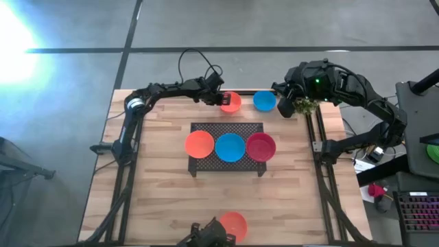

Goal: Pick & Place Mini bowls
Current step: Stack the top orange bowl on top of the orange bowl on the shelf

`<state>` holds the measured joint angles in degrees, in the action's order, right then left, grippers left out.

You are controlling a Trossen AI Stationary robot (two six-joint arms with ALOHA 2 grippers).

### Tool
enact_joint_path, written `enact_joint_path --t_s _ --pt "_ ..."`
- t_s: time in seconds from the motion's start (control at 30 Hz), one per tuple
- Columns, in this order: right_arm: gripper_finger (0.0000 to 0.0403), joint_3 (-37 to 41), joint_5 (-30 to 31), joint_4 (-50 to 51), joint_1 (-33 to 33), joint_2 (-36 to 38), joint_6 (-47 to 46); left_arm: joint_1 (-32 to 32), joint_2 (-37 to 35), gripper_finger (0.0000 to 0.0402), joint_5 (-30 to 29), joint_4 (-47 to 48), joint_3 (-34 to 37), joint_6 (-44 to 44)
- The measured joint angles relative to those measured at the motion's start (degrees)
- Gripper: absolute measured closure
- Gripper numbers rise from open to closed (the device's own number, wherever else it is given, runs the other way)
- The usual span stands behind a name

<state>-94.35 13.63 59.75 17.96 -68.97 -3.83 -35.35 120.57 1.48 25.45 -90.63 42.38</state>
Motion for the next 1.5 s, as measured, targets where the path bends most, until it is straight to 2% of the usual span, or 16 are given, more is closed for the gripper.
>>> enact_joint_path --t_s 0.43,0.53,0.7,1.0,1.23,1.5 --pt "0.0394 0.00 0.02 0.00 -0.02 0.00 1.23 0.02 0.00 0.0313 -0.02 0.07 0.50 -0.04" --pt "0.0394 0.00 0.02 0.00 -0.04 0.00 1.45 0.02 0.00 0.0332 0.14 0.75 0.94 -0.08" --pt "0.0394 0.00 0.02 -0.07 -0.04 0.00 1.84 0.01 0.00 0.0391 0.41 0.84 0.95 -0.68" --pt "0.0394 0.00 0.02 -0.04 -0.04 0.00 1.91 -0.01 -1.16 0.0400 0.12 1.43 0.21 -2.33" --pt "0.0394 0.00 0.02 -0.02 -0.04 0.00 2.29 -0.17 -9.26 0.0400 0.33 3.02 -0.09 -6.59" --pt "0.0394 0.00 0.00 -0.01 -0.04 0.00 2.64 -0.15 -23.50 0.0401 -1.68 10.63 -0.09 -14.39"
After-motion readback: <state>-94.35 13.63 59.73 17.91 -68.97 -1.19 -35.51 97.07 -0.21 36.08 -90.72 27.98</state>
